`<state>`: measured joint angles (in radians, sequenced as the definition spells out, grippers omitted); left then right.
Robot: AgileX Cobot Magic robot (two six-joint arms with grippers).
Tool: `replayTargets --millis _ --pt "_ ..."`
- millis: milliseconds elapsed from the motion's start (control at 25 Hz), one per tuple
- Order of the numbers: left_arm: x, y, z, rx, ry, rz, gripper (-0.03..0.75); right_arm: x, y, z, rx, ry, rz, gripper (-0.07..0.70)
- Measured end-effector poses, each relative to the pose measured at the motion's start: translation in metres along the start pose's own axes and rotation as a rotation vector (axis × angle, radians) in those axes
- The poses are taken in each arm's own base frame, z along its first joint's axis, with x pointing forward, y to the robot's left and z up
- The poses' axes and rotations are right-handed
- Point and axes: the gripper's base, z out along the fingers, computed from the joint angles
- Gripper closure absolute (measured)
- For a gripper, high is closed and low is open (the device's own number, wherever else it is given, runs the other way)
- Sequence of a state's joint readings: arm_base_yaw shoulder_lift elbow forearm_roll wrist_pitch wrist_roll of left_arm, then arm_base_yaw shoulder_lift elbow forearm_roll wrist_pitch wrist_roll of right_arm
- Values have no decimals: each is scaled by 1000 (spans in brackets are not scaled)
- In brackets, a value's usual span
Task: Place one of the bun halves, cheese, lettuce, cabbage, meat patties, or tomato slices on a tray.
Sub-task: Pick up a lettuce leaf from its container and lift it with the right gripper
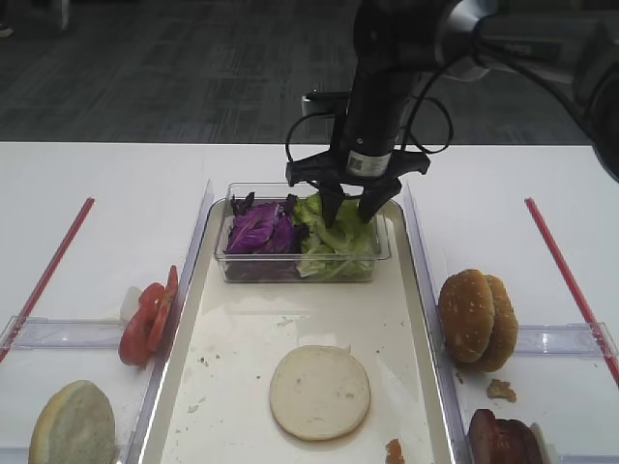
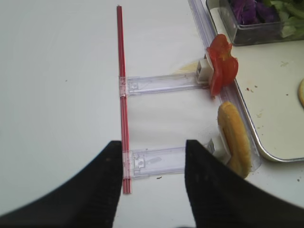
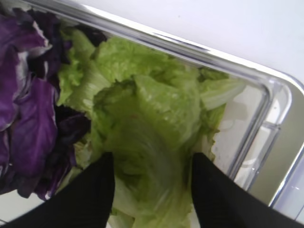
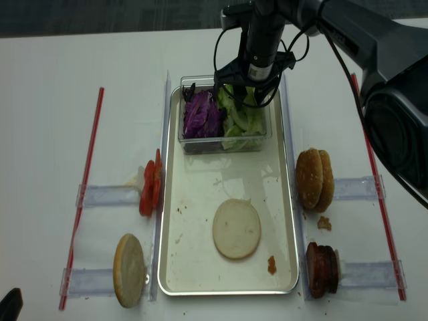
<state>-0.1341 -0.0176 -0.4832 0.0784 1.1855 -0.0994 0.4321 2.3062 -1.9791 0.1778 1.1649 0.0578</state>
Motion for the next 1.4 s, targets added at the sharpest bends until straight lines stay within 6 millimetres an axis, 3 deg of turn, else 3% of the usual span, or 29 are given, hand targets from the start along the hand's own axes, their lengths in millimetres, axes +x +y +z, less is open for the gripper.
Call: replayTargets --millis 200,440,720,1040,1400 --pt "0 0 0 0 0 0 419 0 -1 7 -4 11 3 240" --pt "0 0 0 0 0 0 419 0 0 7 -8 11 4 303" --pt "0 0 0 0 0 0 419 1 0 7 -7 19 2 406" --pt "0 0 0 0 0 0 419 2 0 7 -6 33 6 592" --pt "0 0 0 0 0 0 419 5 -1 6 -2 61 6 604"
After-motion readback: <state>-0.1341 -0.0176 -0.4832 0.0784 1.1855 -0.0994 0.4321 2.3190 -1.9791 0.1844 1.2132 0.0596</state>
